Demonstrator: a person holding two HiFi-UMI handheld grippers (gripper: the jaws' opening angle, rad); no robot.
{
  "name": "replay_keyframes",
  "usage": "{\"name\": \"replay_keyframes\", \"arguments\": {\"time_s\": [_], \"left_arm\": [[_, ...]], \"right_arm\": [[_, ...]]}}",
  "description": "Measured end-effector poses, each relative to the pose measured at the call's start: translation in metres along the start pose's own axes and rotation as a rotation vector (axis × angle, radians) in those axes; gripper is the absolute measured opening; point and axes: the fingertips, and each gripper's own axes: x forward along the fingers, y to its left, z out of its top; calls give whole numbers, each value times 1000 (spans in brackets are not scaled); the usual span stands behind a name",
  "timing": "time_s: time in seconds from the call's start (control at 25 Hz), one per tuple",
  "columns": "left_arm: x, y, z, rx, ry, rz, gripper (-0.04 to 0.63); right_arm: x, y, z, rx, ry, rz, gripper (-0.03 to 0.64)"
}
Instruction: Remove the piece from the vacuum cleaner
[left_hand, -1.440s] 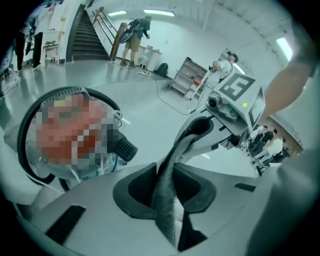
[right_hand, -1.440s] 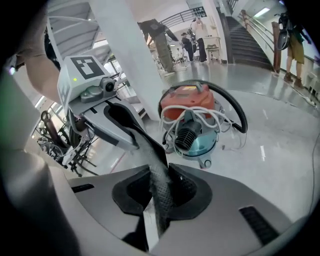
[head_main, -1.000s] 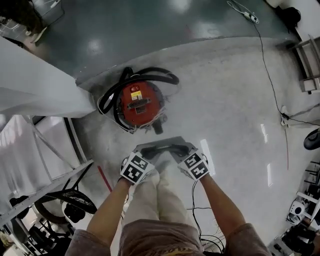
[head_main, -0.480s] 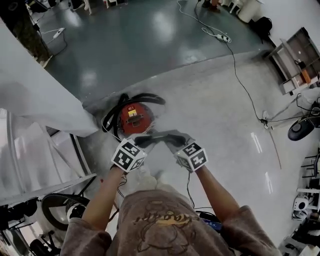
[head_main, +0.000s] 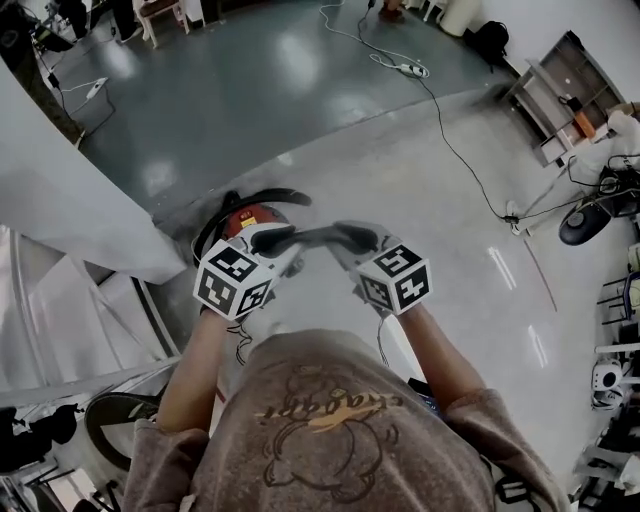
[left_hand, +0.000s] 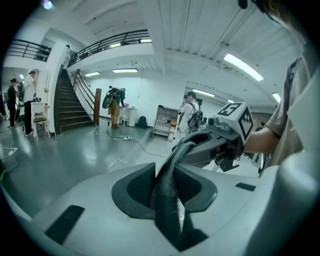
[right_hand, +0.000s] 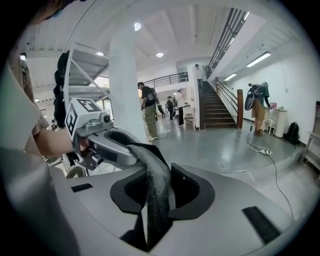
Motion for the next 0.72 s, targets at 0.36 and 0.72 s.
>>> {"name": "replay_keyframes", "arguments": {"time_s": [0.36, 0.72], "left_arm": [[-18, -12, 25, 23, -172, 44, 94], [-6, -17, -6, 10, -175, 14, 97]], "right_arm": [[-24, 9, 24, 32, -215, -48, 91], [-21, 10, -9, 81, -277, -35, 97]]}}
